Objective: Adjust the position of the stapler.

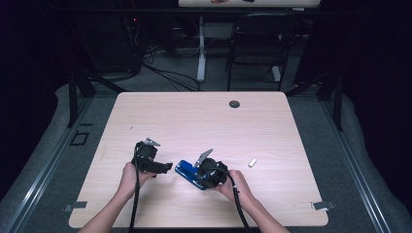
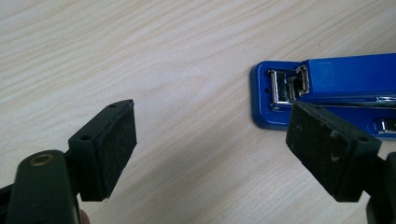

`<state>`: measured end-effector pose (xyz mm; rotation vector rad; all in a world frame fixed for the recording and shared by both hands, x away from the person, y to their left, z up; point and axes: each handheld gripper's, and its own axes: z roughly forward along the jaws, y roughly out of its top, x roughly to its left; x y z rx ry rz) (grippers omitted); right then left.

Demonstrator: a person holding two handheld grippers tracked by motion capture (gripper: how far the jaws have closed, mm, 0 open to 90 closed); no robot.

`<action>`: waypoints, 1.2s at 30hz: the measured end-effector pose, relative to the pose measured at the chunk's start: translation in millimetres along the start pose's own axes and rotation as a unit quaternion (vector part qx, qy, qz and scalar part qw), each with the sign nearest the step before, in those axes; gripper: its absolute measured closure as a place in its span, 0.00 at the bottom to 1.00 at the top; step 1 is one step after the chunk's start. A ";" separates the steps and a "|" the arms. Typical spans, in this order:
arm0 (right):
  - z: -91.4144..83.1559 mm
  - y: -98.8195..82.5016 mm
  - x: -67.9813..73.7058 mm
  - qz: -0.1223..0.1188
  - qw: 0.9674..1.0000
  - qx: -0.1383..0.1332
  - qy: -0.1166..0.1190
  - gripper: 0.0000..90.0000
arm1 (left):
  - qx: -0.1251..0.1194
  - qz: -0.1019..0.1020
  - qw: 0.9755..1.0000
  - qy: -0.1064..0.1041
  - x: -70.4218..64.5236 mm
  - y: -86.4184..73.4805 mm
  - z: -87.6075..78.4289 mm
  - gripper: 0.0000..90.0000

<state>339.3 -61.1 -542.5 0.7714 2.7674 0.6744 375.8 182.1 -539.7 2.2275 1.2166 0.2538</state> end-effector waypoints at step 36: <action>-28.3 -29.8 -45.6 -0.031 0.996 0.033 0.081 0.62 | 0.005 0.014 1.000 -0.009 -4.0 0.0 1.8 0.19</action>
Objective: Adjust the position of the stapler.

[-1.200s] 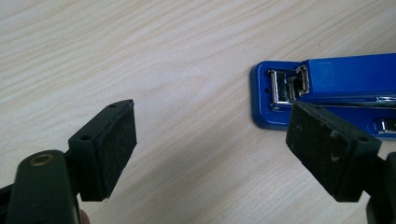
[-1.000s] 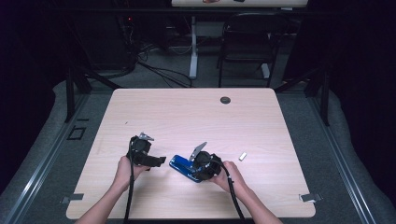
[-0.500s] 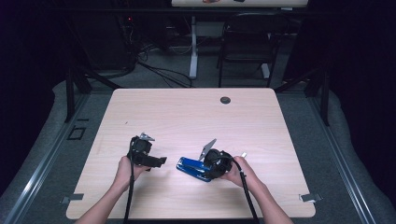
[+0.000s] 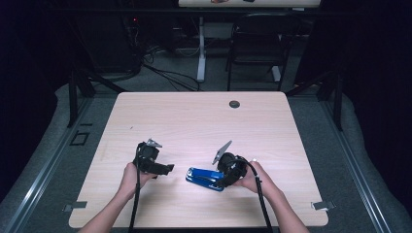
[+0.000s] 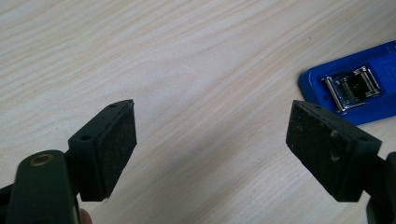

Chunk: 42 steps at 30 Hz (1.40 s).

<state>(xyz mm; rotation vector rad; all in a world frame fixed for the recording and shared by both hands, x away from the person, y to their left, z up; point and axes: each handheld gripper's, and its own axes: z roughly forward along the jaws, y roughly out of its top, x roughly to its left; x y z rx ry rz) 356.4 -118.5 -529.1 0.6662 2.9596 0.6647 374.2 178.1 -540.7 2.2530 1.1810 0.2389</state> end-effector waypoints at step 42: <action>1.0 -5.4 3.9 -0.011 0.998 0.029 -0.054 0.72 | 0.014 0.013 1.000 -0.006 -5.4 0.2 7.8 0.18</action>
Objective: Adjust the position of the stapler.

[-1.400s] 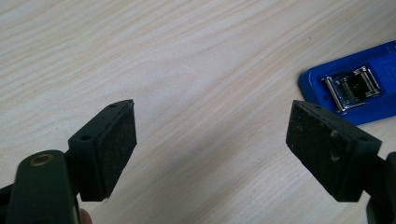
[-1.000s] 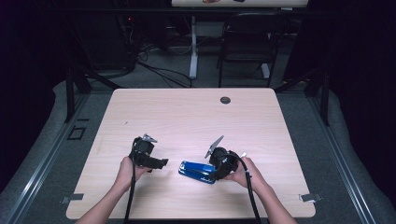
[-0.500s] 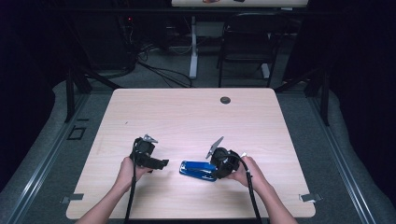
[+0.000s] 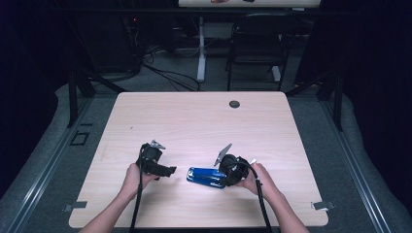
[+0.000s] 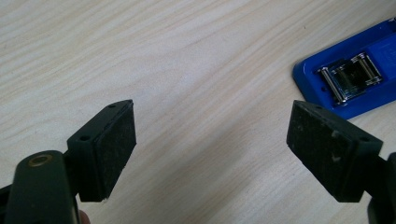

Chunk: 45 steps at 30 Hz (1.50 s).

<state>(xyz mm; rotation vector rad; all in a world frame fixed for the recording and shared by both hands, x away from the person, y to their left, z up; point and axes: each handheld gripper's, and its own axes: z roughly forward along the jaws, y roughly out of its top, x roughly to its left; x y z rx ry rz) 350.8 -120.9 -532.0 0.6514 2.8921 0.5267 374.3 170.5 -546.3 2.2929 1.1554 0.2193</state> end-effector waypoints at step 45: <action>-47.1 -20.3 -10.4 0.098 0.992 0.050 -0.068 0.61 | -0.016 0.015 1.000 -0.012 -5.4 3.2 0.1 0.13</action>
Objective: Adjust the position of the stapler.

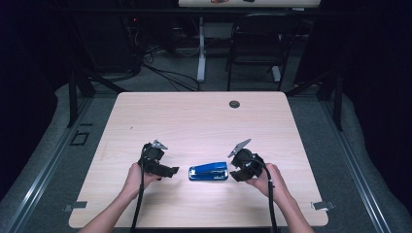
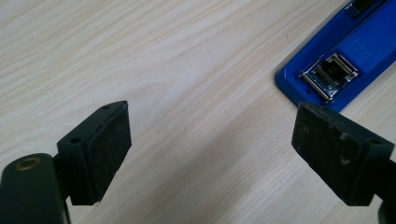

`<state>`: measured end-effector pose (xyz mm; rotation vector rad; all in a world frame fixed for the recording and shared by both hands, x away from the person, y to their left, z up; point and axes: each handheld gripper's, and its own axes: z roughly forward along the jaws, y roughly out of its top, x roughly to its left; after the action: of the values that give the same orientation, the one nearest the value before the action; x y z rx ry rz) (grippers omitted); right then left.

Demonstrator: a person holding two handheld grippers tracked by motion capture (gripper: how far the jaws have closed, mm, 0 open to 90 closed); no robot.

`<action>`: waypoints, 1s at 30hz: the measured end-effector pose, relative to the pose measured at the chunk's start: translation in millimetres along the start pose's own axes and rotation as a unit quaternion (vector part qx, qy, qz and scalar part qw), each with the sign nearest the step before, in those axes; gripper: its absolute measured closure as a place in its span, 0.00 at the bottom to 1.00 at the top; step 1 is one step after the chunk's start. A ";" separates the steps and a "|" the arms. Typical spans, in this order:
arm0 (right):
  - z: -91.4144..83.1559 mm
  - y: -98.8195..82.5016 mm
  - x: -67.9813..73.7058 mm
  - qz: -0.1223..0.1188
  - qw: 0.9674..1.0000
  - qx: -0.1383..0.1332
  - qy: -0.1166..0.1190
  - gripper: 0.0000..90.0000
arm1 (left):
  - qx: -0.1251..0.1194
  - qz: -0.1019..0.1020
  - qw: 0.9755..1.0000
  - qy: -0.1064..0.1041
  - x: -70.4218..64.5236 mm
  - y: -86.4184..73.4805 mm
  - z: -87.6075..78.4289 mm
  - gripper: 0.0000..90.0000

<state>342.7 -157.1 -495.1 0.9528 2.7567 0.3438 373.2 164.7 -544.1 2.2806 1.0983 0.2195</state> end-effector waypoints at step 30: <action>16.1 -35.1 -3.6 0.124 0.987 -0.093 0.034 0.80 | -0.023 0.042 0.999 -0.019 -20.1 14.7 3.1 0.07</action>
<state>329.5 -183.7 -519.9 1.2554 2.6091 0.6722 371.2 141.0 -536.1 2.2825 0.9689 0.2325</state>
